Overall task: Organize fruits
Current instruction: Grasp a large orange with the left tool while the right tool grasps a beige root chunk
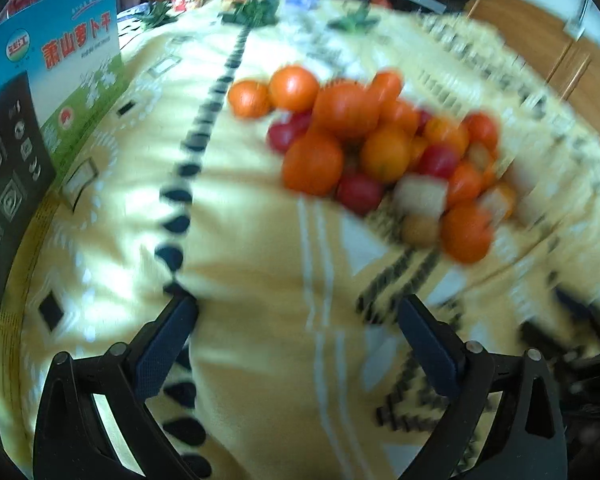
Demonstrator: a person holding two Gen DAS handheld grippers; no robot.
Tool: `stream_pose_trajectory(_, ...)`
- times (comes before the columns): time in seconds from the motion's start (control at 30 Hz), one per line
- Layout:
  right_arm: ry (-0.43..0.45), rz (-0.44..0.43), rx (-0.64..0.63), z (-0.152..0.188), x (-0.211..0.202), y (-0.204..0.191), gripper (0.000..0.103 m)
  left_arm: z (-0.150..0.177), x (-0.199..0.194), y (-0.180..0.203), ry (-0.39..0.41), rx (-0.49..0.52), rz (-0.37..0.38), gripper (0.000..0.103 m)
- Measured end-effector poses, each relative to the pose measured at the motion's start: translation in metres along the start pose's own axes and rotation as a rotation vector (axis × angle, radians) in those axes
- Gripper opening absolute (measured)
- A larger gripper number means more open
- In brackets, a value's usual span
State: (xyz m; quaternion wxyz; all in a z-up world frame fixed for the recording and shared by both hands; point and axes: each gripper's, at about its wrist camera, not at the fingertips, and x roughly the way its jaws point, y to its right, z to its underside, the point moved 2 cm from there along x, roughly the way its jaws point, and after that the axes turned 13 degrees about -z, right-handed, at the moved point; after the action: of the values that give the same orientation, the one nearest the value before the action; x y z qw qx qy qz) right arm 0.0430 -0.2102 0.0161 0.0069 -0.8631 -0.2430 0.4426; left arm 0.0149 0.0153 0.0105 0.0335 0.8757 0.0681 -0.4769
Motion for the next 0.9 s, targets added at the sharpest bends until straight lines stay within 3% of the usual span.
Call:
stream_pose_trajectory(0.1, 0.013, -0.050, 0.058, 0.001, 0.000, 0.010, 0.103, -0.021, -0.004, -0.012, 0.053, -0.033, 0.047, 0.089)
stream_pose_trajectory(0.17, 0.022, -0.060, 0.068, 0.002, 0.001, 0.011, 0.103, -0.035, 0.006, -0.017, 0.028, -0.043, 0.074, 0.068)
stream_pose_trajectory(0.23, 0.019, -0.051, 0.059, 0.002, 0.004, 0.009, 0.103, -0.045, 0.017, -0.016, -0.007, -0.050, 0.109, 0.059)
stream_pose_trajectory(0.43, 0.004, -0.026, 0.030, 0.003, 0.008, 0.007, 0.103, -0.065, 0.032, -0.002, -0.012, -0.030, 0.122, 0.058)
stream_pose_trajectory(0.6, 0.007, -0.033, 0.036, 0.003, 0.006, 0.009, 0.103, -0.071, 0.047, -0.003, -0.054, -0.063, 0.170, 0.043)
stream_pose_trajectory(0.67, 0.013, -0.041, 0.046, 0.002, 0.002, 0.010, 0.103, -0.071, 0.047, 0.003, -0.046, -0.038, 0.150, 0.041)
stream_pose_trajectory(0.73, 0.028, -0.052, 0.043, 0.000, -0.005, 0.009, 0.095, -0.069, 0.043, 0.003, -0.038, -0.033, 0.148, 0.040)
stream_pose_trajectory(0.8, 0.041, -0.079, 0.038, -0.004, -0.013, 0.008, 0.081, -0.066, 0.033, -0.001, -0.023, -0.044, 0.159, 0.040)
stream_pose_trajectory(0.9, 0.103, -0.125, 0.046, -0.018, -0.031, 0.008, 0.076, -0.057, 0.005, -0.006, 0.032, -0.021, 0.144, 0.040)
